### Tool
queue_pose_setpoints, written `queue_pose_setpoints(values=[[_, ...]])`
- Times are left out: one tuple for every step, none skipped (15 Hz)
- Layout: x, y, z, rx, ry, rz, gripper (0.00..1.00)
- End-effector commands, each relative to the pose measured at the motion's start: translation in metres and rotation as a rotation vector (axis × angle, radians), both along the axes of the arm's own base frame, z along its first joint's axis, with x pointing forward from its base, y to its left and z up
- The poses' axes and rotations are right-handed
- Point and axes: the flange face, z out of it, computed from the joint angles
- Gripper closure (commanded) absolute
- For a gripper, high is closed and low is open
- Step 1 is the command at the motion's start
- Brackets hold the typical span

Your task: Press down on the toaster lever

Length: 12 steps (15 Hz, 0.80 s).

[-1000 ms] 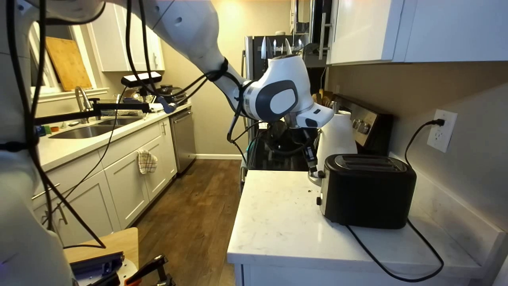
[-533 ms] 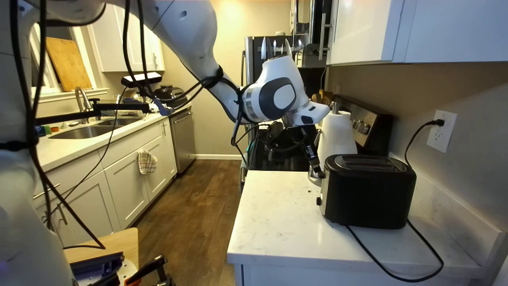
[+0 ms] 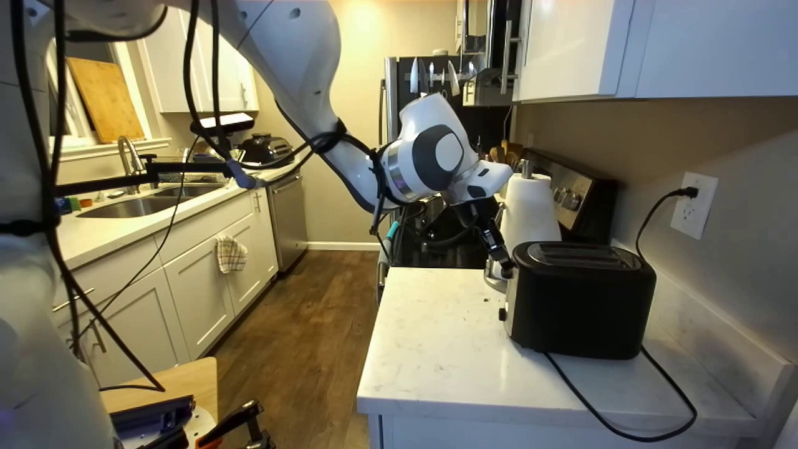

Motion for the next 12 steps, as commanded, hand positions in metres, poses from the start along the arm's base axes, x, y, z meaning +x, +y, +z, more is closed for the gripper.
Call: queue_pose_setpoints(values=[[-0.011, -0.001, -0.002, 0.013, -0.078, -0.03, 1.0], [-0.014, 0.0, -0.006, 0.01, -0.078, -0.032, 1.0], [-0.016, 0.001, -0.009, 0.013, -0.079, -0.038, 1.0], [-0.021, 0.003, -0.012, 0.02, -0.068, -0.042, 1.0], [-0.025, 0.004, -0.016, 0.029, -0.058, -0.047, 1.0], [-0.028, 0.005, -0.019, 0.036, -0.053, -0.049, 1.0], [-0.03, 0.005, -0.021, 0.038, -0.05, -0.048, 1.0], [-0.032, 0.005, -0.022, 0.042, -0.05, -0.045, 1.0], [-0.033, 0.005, -0.022, 0.042, -0.053, -0.044, 1.0], [-0.033, 0.006, -0.02, 0.041, -0.064, -0.039, 1.0], [-0.033, 0.006, -0.018, 0.04, -0.078, -0.035, 1.0], [-0.032, 0.006, -0.016, 0.041, -0.092, -0.032, 1.0]])
